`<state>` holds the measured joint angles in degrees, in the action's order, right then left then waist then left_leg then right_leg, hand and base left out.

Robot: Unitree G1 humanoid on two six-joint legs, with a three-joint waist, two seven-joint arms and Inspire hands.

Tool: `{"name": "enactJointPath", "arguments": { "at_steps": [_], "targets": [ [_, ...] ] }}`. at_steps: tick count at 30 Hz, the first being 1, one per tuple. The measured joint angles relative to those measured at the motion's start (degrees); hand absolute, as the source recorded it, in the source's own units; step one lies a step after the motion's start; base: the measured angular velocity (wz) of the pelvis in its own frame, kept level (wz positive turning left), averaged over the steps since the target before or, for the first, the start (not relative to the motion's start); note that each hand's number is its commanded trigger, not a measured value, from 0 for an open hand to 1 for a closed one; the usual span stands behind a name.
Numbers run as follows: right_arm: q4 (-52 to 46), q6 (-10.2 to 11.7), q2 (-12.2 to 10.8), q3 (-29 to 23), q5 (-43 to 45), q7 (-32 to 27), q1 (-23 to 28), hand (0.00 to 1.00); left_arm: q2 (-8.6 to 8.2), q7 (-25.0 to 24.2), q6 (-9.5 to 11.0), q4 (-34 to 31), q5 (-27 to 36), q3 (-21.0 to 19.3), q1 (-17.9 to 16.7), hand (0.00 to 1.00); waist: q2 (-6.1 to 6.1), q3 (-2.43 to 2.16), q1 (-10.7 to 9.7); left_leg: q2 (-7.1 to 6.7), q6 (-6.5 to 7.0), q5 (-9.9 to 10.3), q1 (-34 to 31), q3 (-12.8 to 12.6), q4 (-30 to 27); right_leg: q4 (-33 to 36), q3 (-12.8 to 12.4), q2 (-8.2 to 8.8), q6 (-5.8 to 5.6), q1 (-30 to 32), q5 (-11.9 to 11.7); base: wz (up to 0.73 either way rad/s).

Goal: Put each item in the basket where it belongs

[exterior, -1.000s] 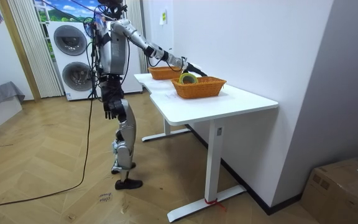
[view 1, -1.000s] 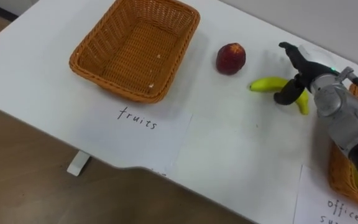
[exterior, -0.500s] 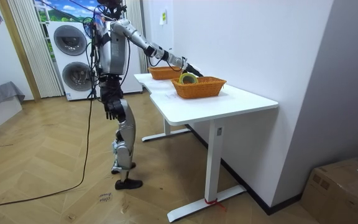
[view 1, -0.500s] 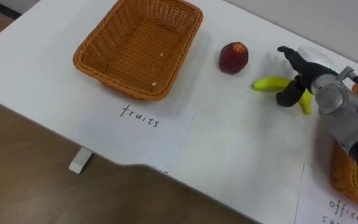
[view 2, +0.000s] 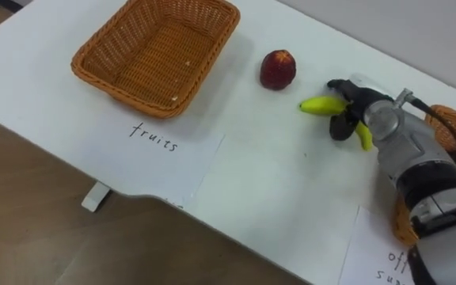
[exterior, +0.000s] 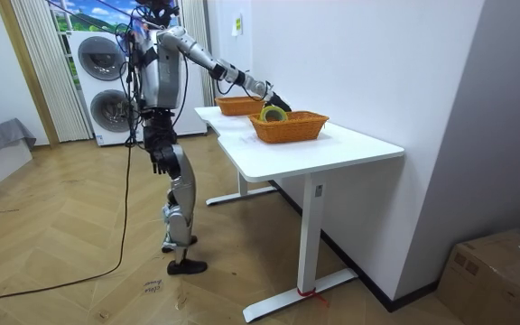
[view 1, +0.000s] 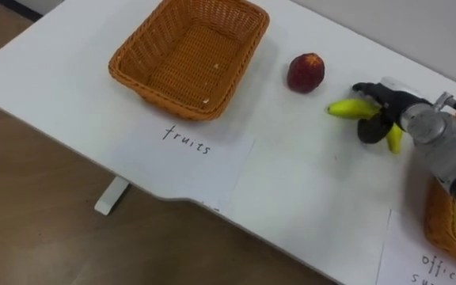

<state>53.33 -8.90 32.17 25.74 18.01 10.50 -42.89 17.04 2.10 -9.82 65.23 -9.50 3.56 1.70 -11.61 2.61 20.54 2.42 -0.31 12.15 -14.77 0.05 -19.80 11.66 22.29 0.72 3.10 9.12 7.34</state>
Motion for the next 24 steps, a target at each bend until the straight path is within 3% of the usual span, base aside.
{"name": "enactJointPath", "arguments": {
  "at_steps": [15, 24],
  "targets": [
    [0.4, -1.2, 0.6, 0.2, -1.1, 0.3, -0.6, 1.0, 0.88, 0.2, 0.6, 0.0, 0.0, 0.0, 0.0, 0.0, 0.01, 0.0, 0.2, -0.07, -0.03, 0.0, 0.5, 0.0, 0.4, -0.1, 0.6, 0.04, 0.0, -0.4, 0.0, 0.0],
    [0.7, -1.2, 1.0, 0.1, -5.4, 4.0, -0.2, 1.0, 2.07, 0.2, 0.6, 0.1, -0.1, 0.0, -0.3, 0.0, -0.05, -0.05, 0.2, -0.09, -0.05, -0.1, 1.6, -0.5, 1.0, -0.1, 0.6, -0.05, 0.0, -1.1, 0.0, -0.03]
  ]
}}
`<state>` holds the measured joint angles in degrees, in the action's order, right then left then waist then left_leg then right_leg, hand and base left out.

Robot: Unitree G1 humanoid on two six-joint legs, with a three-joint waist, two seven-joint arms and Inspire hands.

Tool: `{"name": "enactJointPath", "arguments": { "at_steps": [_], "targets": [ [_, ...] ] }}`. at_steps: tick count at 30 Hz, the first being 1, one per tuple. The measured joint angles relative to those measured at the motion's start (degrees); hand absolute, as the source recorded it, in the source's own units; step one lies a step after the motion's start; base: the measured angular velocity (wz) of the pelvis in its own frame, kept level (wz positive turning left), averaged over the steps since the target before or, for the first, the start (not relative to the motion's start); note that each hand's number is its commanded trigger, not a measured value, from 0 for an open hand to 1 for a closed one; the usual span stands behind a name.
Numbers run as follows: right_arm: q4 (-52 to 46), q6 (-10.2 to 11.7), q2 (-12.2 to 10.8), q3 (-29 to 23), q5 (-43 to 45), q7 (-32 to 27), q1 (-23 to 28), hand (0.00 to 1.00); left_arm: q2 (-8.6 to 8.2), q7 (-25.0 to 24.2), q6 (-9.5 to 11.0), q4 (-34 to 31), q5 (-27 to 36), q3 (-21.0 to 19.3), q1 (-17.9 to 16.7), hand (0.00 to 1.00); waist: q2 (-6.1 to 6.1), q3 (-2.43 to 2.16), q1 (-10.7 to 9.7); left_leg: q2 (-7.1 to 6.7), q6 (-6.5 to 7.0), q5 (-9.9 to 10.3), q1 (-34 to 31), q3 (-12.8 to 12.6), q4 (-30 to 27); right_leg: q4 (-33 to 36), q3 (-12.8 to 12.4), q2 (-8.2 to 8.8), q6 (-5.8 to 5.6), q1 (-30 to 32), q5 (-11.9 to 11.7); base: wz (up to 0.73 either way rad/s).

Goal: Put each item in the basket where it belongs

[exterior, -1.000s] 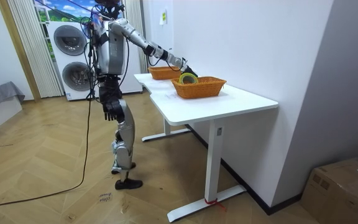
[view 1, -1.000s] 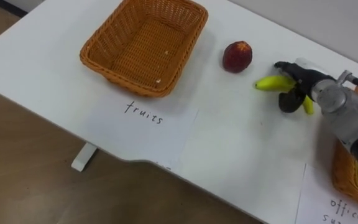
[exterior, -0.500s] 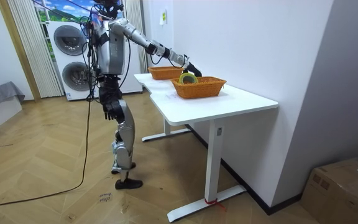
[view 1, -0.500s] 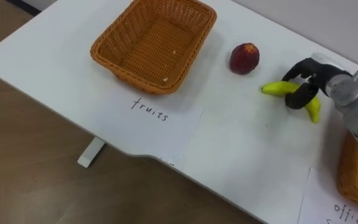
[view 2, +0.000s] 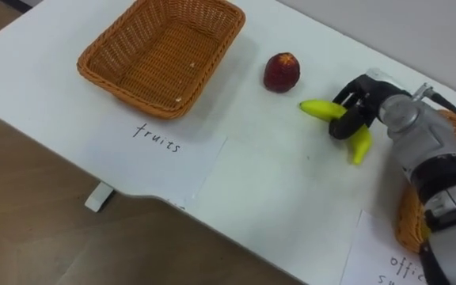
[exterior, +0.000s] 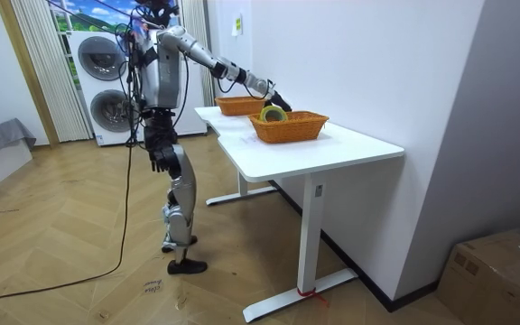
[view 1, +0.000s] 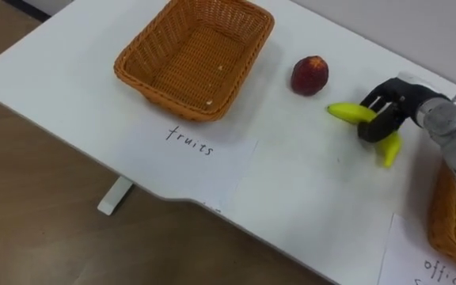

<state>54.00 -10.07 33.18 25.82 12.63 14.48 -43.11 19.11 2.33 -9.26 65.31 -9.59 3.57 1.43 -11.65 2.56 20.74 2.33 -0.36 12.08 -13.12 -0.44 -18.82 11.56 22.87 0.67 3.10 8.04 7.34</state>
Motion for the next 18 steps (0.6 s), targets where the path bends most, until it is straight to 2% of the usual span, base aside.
{"name": "enactJointPath", "arguments": {
  "at_steps": [7, 12, 18],
  "targets": [
    [-1.2, -0.4, 0.0, -0.1, -1.8, 0.7, 1.2, 1.0, 0.27, -0.6, -0.1, -0.1, 0.0, -0.6, -0.6, 0.0, -0.94, -0.69, -0.1, 0.06, -0.01, -0.1, 0.8, -0.2, 0.6, -0.1, 0.3, 0.1, 0.0, -0.4, 0.0, -0.02],
    [-5.1, -1.4, 0.0, -0.2, -0.6, 1.5, 2.5, 1.0, 0.25, -0.6, -0.2, -0.1, 0.3, -1.7, -2.0, 0.0, -1.25, -0.91, -0.8, -0.06, -0.02, -0.1, 1.5, -0.3, 1.2, -0.9, 0.7, 0.22, 0.0, -1.2, 0.0, 0.0],
    [-10.5, -1.2, 0.0, 0.0, -0.6, 3.9, 5.1, 1.0, -0.34, -0.8, -0.2, 0.1, 0.0, -3.0, -4.0, 0.0, -1.39, -1.01, -1.4, 0.03, -0.04, -0.2, 4.0, -1.1, 2.2, -1.0, -0.5, 0.17, -0.01, -2.7, 0.0, -0.07]
  ]
}}
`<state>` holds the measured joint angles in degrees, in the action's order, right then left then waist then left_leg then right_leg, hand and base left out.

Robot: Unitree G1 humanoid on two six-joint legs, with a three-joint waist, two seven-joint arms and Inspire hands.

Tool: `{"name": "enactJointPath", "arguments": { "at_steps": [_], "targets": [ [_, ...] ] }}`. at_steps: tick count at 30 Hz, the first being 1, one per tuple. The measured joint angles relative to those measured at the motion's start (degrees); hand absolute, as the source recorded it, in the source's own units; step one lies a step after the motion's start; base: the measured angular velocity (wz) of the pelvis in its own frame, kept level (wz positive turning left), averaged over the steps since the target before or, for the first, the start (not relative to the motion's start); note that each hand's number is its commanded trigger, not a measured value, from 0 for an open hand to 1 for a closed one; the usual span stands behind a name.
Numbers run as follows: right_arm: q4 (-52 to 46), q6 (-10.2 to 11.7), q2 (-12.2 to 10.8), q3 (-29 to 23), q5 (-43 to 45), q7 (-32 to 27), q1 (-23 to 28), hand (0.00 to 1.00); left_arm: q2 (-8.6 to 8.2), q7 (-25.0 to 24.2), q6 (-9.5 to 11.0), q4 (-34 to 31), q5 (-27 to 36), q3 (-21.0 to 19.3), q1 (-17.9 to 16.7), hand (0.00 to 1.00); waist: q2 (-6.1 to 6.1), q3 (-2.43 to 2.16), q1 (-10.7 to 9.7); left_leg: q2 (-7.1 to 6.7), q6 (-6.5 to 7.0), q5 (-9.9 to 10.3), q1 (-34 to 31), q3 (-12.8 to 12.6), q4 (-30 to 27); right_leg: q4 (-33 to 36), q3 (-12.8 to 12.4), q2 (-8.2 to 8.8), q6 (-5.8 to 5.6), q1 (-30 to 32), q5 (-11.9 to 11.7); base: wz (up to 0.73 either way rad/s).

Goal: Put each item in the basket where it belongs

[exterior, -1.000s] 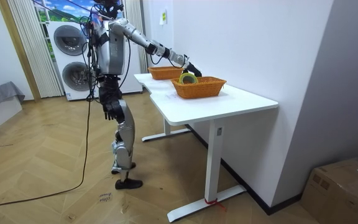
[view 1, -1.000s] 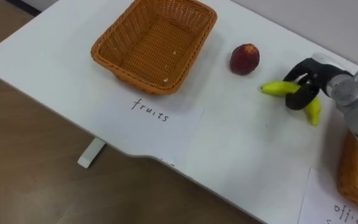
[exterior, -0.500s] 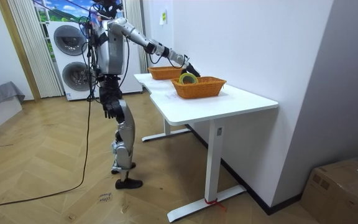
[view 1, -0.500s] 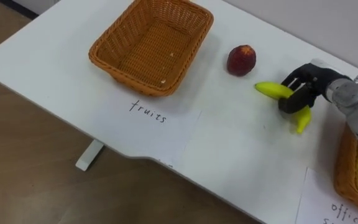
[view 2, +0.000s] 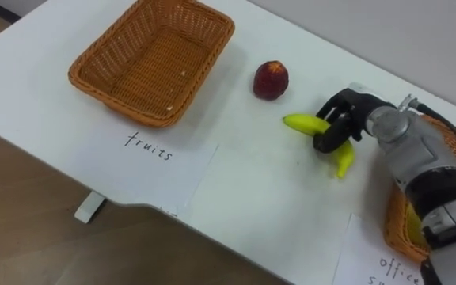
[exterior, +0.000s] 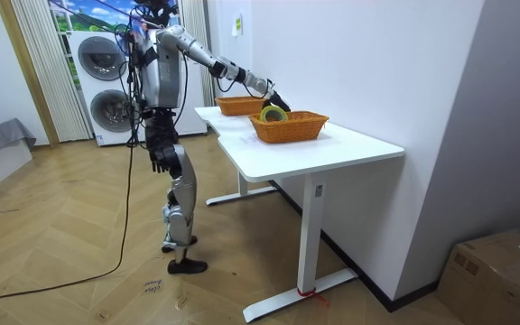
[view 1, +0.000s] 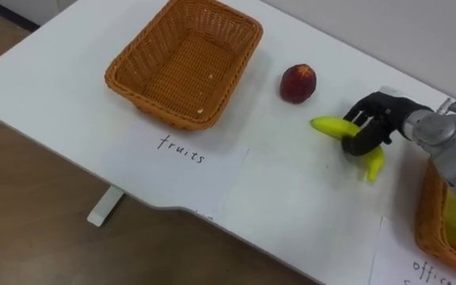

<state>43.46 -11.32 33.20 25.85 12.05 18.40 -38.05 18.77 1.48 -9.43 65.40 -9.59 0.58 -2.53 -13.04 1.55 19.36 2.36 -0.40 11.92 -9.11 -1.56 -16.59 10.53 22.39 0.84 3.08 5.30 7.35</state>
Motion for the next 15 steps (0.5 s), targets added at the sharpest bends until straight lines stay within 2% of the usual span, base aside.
{"name": "enactJointPath", "arguments": {
  "at_steps": [3, 6, 9, 10, 12, 14, 15],
  "targets": [
    [-2.7, -0.3, 0.1, 0.0, 1.1, 0.8, 0.3, 1.0, 0.15, 0.0, 0.1, -0.2, 0.1, -1.1, -0.8, 0.0, -0.08, -0.06, -1.2, -0.01, 0.01, 0.0, 0.6, 0.0, 0.4, 0.0, -0.3, 0.0, 0.0, -0.4, 0.0, -0.01],
    [-9.3, -0.7, 0.6, 0.0, 3.4, 1.8, 0.8, 1.0, 0.17, 0.0, 0.1, -0.2, 0.0, -2.7, -1.6, 0.0, -0.22, -0.2, -3.3, -0.03, 0.03, 0.0, 0.7, 0.2, 0.3, 0.0, -0.2, 0.06, 0.0, -0.6, 0.0, 0.0],
    [-15.7, -0.9, 0.6, -0.2, 7.3, 3.4, 1.4, 1.0, -0.06, 0.1, 0.3, -0.3, -0.1, -2.9, -2.0, 0.0, -0.2, -0.36, -4.5, -0.02, 0.03, 0.0, 1.8, 0.1, 0.4, 0.1, -0.4, 0.06, -0.01, -1.4, 0.0, -0.01],
    [-18.7, -0.8, 0.6, -0.7, 8.5, 3.7, 1.6, 1.0, -0.21, 0.1, 0.5, -0.6, -0.1, -3.7, -2.6, 0.0, -0.16, -0.57, -5.3, -0.03, 0.04, 0.0, 2.2, 0.1, 0.6, 0.0, -0.4, 0.07, -0.01, -1.8, 0.0, 0.0],
    [-21.9, -0.7, 0.6, -2.5, 8.6, 3.9, 2.4, 1.0, -0.42, 0.1, 0.6, -0.8, -0.1, -4.8, -3.2, 0.0, 0.17, -0.68, -5.6, -0.03, 0.05, 0.0, 3.5, 0.0, 1.0, 0.0, -0.4, 0.06, -0.02, -3.0, 0.0, 0.02],
    [-24.8, -1.1, 0.6, -3.6, 8.6, 4.6, 2.7, 1.0, -0.45, 0.1, 0.6, -1.4, -0.1, -4.9, -4.7, 0.0, 1.21, -1.1, -6.3, -0.06, 0.1, 0.0, 5.0, 0.2, 1.8, 0.0, -0.4, 0.05, -0.12, -4.6, 0.1, 0.06],
    [-25.6, -1.1, 0.6, -3.7, 8.6, 4.8, 2.8, 1.0, -0.43, 0.1, 0.6, -1.4, -0.1, -5.0, -4.9, 0.0, 1.22, -1.45, -6.4, -0.09, 0.1, 0.0, 5.3, 0.2, 2.0, 0.0, -0.5, 0.09, -0.21, -4.7, 0.1, 0.0]
  ]
}}
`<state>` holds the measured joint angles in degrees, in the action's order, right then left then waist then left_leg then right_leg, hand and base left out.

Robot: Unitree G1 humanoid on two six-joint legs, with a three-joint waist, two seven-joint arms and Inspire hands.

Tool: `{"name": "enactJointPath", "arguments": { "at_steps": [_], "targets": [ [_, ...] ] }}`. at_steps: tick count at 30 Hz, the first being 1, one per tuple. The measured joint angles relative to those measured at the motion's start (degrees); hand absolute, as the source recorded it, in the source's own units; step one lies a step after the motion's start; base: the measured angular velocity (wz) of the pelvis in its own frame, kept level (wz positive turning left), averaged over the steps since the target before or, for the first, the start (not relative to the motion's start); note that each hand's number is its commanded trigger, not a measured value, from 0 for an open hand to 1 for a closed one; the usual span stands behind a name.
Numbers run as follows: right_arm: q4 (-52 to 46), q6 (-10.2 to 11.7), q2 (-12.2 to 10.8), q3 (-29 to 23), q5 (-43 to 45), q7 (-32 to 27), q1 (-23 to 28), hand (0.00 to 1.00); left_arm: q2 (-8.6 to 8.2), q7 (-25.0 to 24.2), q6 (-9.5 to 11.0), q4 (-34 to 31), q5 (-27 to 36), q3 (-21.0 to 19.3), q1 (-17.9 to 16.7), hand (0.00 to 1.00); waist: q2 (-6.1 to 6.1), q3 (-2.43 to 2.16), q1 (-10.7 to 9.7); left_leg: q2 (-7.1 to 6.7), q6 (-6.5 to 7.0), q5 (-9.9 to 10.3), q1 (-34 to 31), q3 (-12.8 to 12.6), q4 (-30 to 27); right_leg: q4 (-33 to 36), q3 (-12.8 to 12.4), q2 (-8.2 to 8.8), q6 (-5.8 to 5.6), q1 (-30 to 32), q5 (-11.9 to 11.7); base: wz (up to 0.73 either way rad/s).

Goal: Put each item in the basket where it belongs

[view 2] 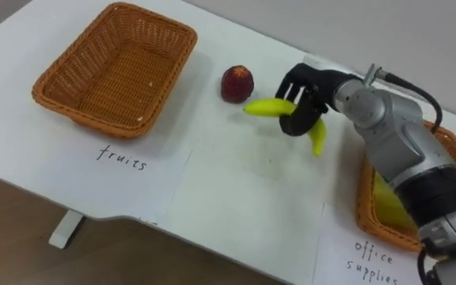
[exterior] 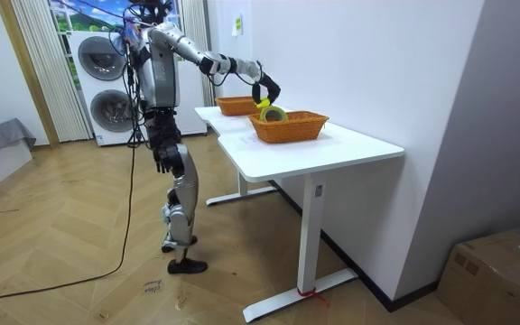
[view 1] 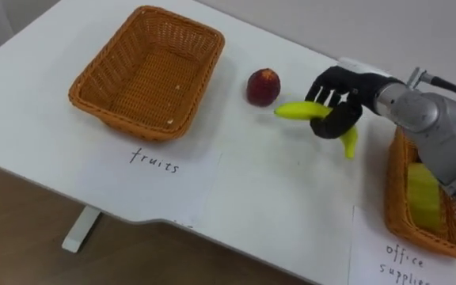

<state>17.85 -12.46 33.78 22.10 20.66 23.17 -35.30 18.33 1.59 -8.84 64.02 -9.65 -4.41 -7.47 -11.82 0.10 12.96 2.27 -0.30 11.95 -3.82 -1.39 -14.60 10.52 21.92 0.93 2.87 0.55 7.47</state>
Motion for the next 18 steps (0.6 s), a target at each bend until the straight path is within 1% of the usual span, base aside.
{"name": "enactJointPath", "arguments": {
  "at_steps": [2, 5, 7, 9, 10, 12, 13, 14, 15, 16, 18],
  "targets": [
    [-2.3, 0.1, 0.0, -1.2, 0.1, 0.7, 0.5, 1.0, -0.06, 0.0, 0.0, -0.1, 0.0, -0.1, -0.8, 0.0, 0.42, -0.23, -0.1, -0.06, 0.0, 0.0, 1.2, 0.0, 0.2, 0.0, -0.1, 0.02, -0.17, -1.1, 0.1, 0.0],
    [-3.3, -0.1, 0.0, -1.3, 0.3, 1.6, 0.7, 1.0, -0.09, 0.0, -0.2, -0.4, -0.1, -0.5, -1.3, 0.0, 0.55, -0.22, -0.1, -0.06, 0.0, 0.0, 2.5, 0.0, 0.3, 0.0, -0.1, 0.01, -0.27, -2.3, 0.2, 0.0],
    [-4.1, -0.2, 0.0, -1.7, 0.5, 2.8, 0.8, 1.0, -0.28, 0.0, -0.6, -0.5, -0.1, -1.6, -1.8, 0.0, 0.5, -0.24, -0.2, -0.07, -0.02, 0.0, 3.0, 0.0, 0.3, 0.0, -0.1, 0.05, -0.31, -3.0, 0.2, 0.0],
    [-5.1, -0.3, 0.0, -2.4, 0.5, 3.4, 1.3, 1.0, -0.61, 0.0, -0.9, -0.7, -0.1, -2.4, -2.4, 0.0, 0.56, -0.22, -0.2, -0.1, -0.01, 0.0, 3.5, 0.0, 0.2, 0.0, -0.1, 0.17, -0.44, -3.6, 0.3, 0.0],
    [-6.5, -0.5, 0.0, -3.6, 0.5, 3.6, 2.1, 1.0, -0.84, 0.0, -0.9, -1.4, -0.1, -3.1, -2.8, 0.0, 0.48, -0.26, -0.1, -0.11, 0.0, 0.0, 3.5, 0.0, 0.1, 0.0, -0.1, 0.28, -0.5, -3.6, 0.4, 0.0],
    [-8.0, -0.9, 0.0, -4.8, 0.4, 3.8, 2.5, 1.0, -1.36, 0.0, -0.9, -1.9, -0.1, -4.1, -3.5, 0.0, 0.43, -0.28, -0.1, -0.64, 0.18, -0.1, 3.6, 0.0, 0.2, 0.1, -0.1, 0.51, -0.5, -3.6, 0.5, 0.0],
    [-8.2, -0.9, 0.0, -5.6, 0.4, 3.8, 2.7, 1.0, -1.62, 0.0, -0.9, -1.9, 0.0, -4.4, -3.8, 0.0, 0.28, -0.3, -0.1, -0.96, 0.35, -0.3, 3.6, 0.0, 0.2, 0.1, 0.1, 0.88, -0.51, -3.7, 1.0, 0.06],
    [-8.3, -1.3, 0.0, -6.0, 0.5, 3.8, 2.7, 1.0, -1.66, 0.1, -0.9, -1.9, 0.0, -4.4, -4.3, 0.0, 0.11, -0.42, -0.1, -1.15, 0.46, -0.4, 3.7, 0.1, 0.4, 0.2, 0.1, 1.05, -0.58, -3.8, 1.1, 0.05],
    [-8.6, -1.4, 0.0, -6.0, 0.8, 3.8, 2.8, 1.0, -1.64, 0.2, -0.9, -2.0, 0.0, -4.4, -4.6, 0.0, 0.01, -0.4, -0.1, -1.2, 0.47, -0.4, 3.9, 0.1, 0.5, 0.2, 0.1, 1.08, -0.59, -3.9, 1.1, 0.04],
    [-9.8, -1.4, 0.0, -5.9, 1.9, 3.8, 3.0, 1.0, -1.57, 0.3, -0.9, -2.2, 0.0, -4.4, -5.1, 0.0, -0.31, -0.2, -0.1, -1.3, 0.5, -0.5, 4.4, 0.1, 0.8, 0.1, 0.1, 1.17, -0.7, -4.4, 1.3, 0.04],
    [-11.4, -1.4, 0.0, -6.0, 2.2, 3.8, 3.1, 1.0, -1.44, 0.4, -0.9, -2.2, -0.1, -4.5, -5.6, 0.0, -1.05, -0.06, 0.0, -1.47, 0.51, -0.5, 4.5, 0.1, 0.9, 0.1, 0.0, 1.23, -0.83, -4.5, 1.6, 0.05]
  ]
}}
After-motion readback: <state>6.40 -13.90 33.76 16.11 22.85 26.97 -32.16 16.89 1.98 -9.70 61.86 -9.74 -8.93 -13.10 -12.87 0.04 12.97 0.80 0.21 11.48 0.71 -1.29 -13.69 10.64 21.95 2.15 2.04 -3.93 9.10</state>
